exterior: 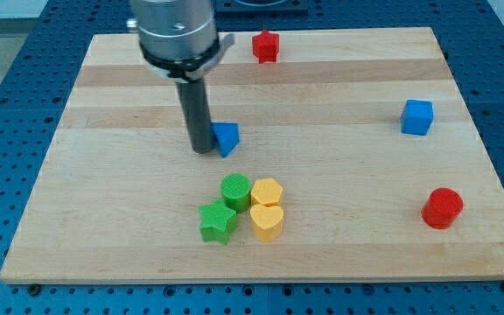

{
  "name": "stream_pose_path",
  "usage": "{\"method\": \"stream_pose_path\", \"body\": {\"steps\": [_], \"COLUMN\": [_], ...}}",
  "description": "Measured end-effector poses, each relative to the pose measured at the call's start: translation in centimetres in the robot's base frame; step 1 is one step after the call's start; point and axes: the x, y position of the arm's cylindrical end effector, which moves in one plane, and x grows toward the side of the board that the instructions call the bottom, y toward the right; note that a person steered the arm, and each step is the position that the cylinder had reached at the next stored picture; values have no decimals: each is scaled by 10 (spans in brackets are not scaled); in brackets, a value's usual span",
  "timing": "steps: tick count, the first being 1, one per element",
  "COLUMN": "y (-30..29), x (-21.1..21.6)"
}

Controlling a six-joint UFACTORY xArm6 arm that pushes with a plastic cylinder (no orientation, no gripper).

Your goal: Slide the triangle diagonal to the hexagon

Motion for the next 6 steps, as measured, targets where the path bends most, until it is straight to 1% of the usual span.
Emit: {"method": "stream_pose_path", "body": {"steps": [1, 2, 3, 5, 6], "y": [24, 30, 51, 92, 93], "x": [-10, -37, -46, -43, -34]}}
